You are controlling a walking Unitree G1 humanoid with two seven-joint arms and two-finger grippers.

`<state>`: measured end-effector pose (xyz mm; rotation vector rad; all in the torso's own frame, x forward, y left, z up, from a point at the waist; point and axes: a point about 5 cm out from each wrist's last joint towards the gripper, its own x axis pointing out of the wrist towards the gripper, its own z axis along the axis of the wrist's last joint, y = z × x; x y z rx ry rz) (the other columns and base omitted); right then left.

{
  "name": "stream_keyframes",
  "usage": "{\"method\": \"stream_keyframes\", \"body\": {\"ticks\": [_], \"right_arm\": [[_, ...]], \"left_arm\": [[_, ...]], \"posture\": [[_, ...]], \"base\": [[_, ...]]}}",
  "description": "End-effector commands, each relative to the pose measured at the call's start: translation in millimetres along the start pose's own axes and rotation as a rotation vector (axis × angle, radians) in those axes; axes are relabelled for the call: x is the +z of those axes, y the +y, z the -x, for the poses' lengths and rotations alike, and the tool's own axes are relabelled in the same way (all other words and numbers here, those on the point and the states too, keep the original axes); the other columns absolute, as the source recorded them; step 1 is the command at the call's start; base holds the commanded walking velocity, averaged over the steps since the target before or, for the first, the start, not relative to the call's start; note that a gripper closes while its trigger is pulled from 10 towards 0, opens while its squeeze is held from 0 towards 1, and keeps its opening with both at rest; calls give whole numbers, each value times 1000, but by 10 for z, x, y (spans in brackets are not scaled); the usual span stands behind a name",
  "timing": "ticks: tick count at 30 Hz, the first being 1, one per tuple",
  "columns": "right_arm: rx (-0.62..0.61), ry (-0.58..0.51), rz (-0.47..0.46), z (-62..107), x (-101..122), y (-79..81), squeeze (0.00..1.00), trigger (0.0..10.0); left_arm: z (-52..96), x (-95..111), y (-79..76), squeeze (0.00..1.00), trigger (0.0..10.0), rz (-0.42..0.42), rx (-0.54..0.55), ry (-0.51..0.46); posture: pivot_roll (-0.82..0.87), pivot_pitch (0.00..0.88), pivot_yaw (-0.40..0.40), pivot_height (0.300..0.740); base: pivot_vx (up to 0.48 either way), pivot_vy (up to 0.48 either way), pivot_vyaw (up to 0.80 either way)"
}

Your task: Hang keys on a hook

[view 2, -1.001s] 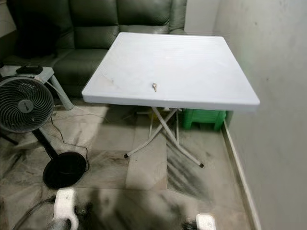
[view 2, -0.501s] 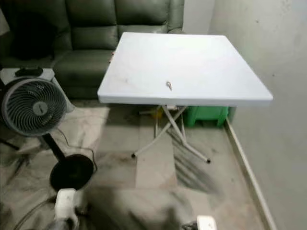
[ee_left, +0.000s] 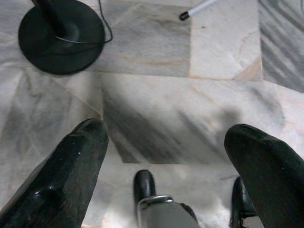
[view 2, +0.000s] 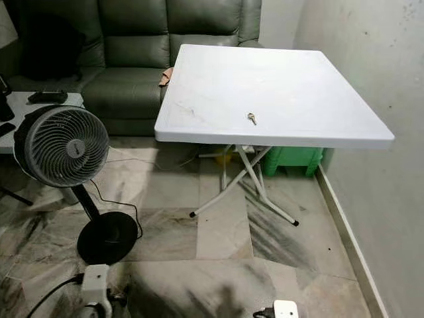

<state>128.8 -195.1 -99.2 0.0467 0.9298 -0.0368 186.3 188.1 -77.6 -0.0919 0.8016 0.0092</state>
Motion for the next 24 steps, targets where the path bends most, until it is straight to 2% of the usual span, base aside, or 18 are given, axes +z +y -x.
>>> {"method": "stream_keyframes", "body": {"ticks": [1, 5, 7, 9, 10, 14, 16, 20, 24], "right_arm": [[-3, -13, -19, 0, 18, -16, 1000, 10000], [-2, -29, -14, -9, 59, -22, 1000, 10000], [14, -102, 2, -38, 218, -30, 1000, 10000], [20, -132, 11, -48, 286, -31, 1000, 10000], [36, -190, 27, -63, 410, -20, 1000, 10000], [74, -345, 50, -67, 703, 14, 1000, 10000], [108, -467, 55, -42, 915, 49, 1000, 10000], [122, -547, 60, -11, 1049, 78, 1000, 10000], [129, -689, 59, 78, 1267, 132, 1000, 10000]], "left_arm": [[-3, 53, 44, 0, 10000, -6, 12, -25], [-9, 83, 36, 0, 10000, -5, 7, -41], [-29, 186, -4, 0, 10000, -40, -19, -94], [-36, 229, -23, 0, 10000, -60, -30, -116], [-45, 306, -49, 0, 10000, -85, -52, -155], [-51, 521, -73, 0, 10000, -95, -89, -269], [-34, 667, -102, 0, 10000, -111, -129, -359], [-9, 784, -124, 0, 10000, -106, -145, -435], [87, 1002, -181, 0, 10000, -102, -176, -586]], "posture": [[-12, 0, 4, 740], [-14, 0, 6, 740], [-18, 0, 8, 740], [-18, 0, 8, 740], [-19, 0, 9, 740], [-19, 0, 10, 740], [-17, 0, 11, 740], [-20, 0, 12, 740], [-27, 0, 13, 740]], "base": [[0, 0, 0], [0, 0, 0], [0, 0, 0], [0, 0, 0], [0, 0, 0], [0, 0, 0], [0, 0, 0], [0, 0, 0], [0, 0, 0]]}}
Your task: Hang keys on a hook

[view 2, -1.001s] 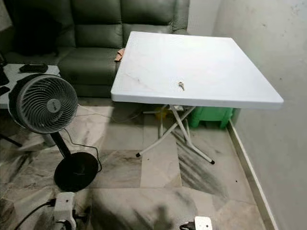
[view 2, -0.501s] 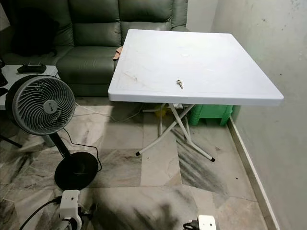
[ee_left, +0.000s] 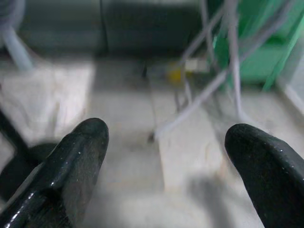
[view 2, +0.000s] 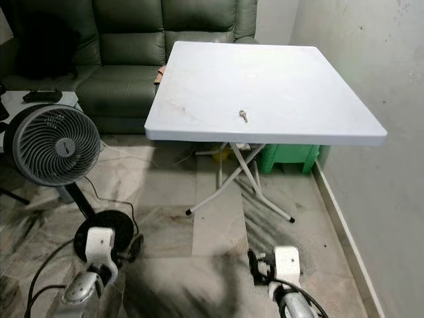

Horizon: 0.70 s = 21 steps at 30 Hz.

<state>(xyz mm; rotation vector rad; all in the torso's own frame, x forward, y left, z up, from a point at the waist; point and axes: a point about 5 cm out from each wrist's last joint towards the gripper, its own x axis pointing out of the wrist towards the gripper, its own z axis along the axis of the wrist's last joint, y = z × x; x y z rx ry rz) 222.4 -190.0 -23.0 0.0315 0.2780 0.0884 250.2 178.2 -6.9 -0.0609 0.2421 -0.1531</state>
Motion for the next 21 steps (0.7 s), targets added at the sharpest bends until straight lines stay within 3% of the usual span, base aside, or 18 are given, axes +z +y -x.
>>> {"method": "stream_keyframes", "body": {"ticks": [1, 2, 5, 10, 15, 16, 17, 21], "right_arm": [[4, -100, -7, -27, 171, 28, 1000, 10000], [4, -161, -1, -26, 293, 50, 1000, 10000], [15, -216, -4, -20, 392, 76, 1000, 10000], [47, -365, 29, 8, 767, 166, 1000, 10000], [43, -427, 48, 21, 996, 183, 1000, 10000], [55, -446, 40, 33, 1069, 200, 702, 10000], [64, -455, 51, 37, 1105, 211, 0, 10000], [90, -477, 47, 74, 1300, 261, 0, 10000]], "left_arm": [[-1, 179, -12, 0, 10000, -17, -20, -103], [10, 305, -25, 0, 10000, -19, -20, -160], [18, 411, -33, 0, 10000, 1, -18, -204], [46, 831, -83, 0, 10000, 15, -57, -344], [63, 984, -77, 0, 10000, -15, -53, -373], [78, 1052, -90, 0, 10000, -24, -61, -395], [86, 1101, -101, 0, 10000, -25, -67, -407], [140, 1321, -140, 0, 10000, -9, -76, -430]], "posture": [[-32, 0, 13, 740], [-32, 0, 12, 740], [-32, 0, 11, 740], [-31, 0, 10, 740], [-31, 0, 12, 740], [-36, 0, 15, 740], [-37, 0, 15, 740], [-36, 0, 16, 740]], "base": [[0, 0, 0], [0, 0, 0], [0, 0, 0], [0, 0, 0], [0, 0, 0], [0, 0, 0], [0, 0, 0], [0, 0, 0]]}}
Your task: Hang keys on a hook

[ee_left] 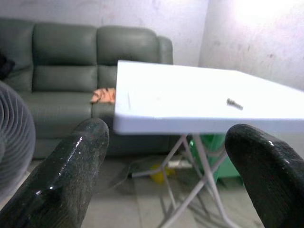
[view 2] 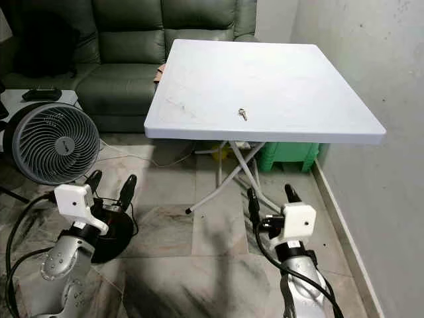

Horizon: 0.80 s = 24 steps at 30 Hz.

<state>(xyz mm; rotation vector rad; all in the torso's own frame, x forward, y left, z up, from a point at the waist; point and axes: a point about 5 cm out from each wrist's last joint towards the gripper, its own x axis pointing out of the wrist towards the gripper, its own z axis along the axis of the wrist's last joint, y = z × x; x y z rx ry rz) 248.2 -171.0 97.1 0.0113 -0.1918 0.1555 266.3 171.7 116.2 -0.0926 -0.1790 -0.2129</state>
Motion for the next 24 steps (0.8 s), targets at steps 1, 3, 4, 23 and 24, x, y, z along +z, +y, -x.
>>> {"method": "stream_keyframes", "body": {"ticks": [1, 3, 4, 23, 24], "right_arm": [[27, -22, -13, -49, 125, 51, 0, 10000], [29, -22, -12, -66, 147, 55, 0, 10000], [34, -21, -1, -70, 150, 57, 0, 10000], [50, 29, 10, -114, 224, 52, 0, 10000], [49, 30, 9, -112, 222, 54, 0, 10000]], "left_arm": [[-39, 131, -5, 0, 10000, 7, 3, -15], [-52, 146, 3, 0, 10000, 8, 12, -12], [-54, 144, 8, 0, 10000, 10, 19, -8], [-95, 133, -22, 0, 10000, 24, 13, 90], [-98, 128, -28, 0, 10000, 24, 10, 94]], "posture": [[-34, 0, 14, 740], [-34, 0, 12, 740], [-34, 0, 12, 740], [-33, 0, 8, 740], [-34, 0, 9, 740]], "base": [[0, 0, 0], [0, 0, 0], [0, 0, 0], [0, 0, 0], [0, 0, 0]]}}
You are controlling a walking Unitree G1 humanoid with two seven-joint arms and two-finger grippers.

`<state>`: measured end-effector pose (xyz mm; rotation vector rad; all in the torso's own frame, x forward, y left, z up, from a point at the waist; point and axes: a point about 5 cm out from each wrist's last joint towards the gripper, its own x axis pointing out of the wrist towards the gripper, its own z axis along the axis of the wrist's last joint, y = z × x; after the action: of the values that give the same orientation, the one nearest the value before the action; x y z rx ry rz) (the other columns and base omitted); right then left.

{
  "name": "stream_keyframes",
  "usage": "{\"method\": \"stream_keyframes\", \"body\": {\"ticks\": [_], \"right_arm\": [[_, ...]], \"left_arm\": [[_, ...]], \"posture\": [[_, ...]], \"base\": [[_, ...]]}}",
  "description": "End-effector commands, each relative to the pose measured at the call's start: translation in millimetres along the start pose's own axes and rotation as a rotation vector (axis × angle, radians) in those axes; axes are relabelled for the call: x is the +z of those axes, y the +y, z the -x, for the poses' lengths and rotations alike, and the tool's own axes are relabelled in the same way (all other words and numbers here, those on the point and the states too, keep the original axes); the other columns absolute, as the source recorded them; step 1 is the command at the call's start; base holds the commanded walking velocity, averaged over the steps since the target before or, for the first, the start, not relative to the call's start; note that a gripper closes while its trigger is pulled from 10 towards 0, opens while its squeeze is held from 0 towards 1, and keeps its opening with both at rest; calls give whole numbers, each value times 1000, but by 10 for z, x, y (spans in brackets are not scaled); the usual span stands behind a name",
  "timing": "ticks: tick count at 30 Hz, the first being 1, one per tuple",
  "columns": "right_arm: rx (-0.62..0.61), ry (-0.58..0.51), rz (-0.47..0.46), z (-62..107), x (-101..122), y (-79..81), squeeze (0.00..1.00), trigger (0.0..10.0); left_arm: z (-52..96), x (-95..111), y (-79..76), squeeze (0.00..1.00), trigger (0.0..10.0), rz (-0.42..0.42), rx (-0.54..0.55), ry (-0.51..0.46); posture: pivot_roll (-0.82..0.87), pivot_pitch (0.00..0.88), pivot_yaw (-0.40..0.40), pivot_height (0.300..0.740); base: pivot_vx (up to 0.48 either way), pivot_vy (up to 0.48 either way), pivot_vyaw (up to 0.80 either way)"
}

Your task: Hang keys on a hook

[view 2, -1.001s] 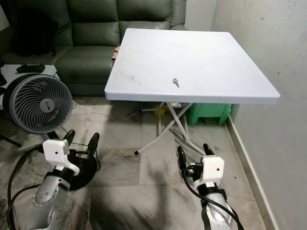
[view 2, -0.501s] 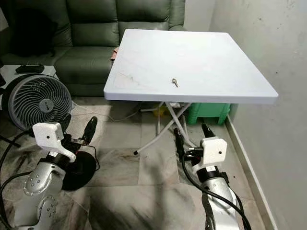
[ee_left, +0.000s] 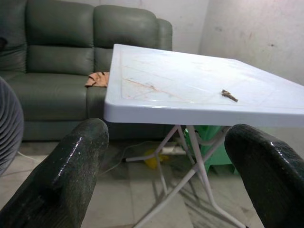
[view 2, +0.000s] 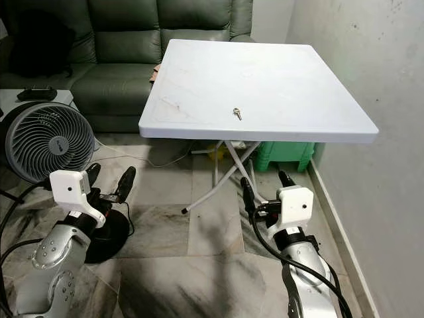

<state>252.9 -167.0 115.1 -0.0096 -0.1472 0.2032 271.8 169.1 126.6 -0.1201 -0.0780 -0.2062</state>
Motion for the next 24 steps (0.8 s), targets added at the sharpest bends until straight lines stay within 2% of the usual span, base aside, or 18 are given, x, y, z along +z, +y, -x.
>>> {"method": "stream_keyframes", "body": {"ticks": [1, 6, 24], "right_arm": [[-1, -14, -3, -22, 56, 21, 0, 10000], [-3, -10, -6, -5, 49, 29, 0, 10000], [0, -6, -9, -18, 58, 40, 0, 10000]], "left_arm": [[-22, 36, -21, 0, 10000, -13, -8, 1], [-32, 25, -56, 0, 10000, -20, -20, 6], [-63, 22, -111, 0, 10000, -35, -44, 14]], "posture": [[-34, 0, 9, 740], [-36, 0, 12, 740], [-36, 0, 12, 740]], "base": [[0, 0, 0], [0, 53, 0], [0, 334, 0]]}}
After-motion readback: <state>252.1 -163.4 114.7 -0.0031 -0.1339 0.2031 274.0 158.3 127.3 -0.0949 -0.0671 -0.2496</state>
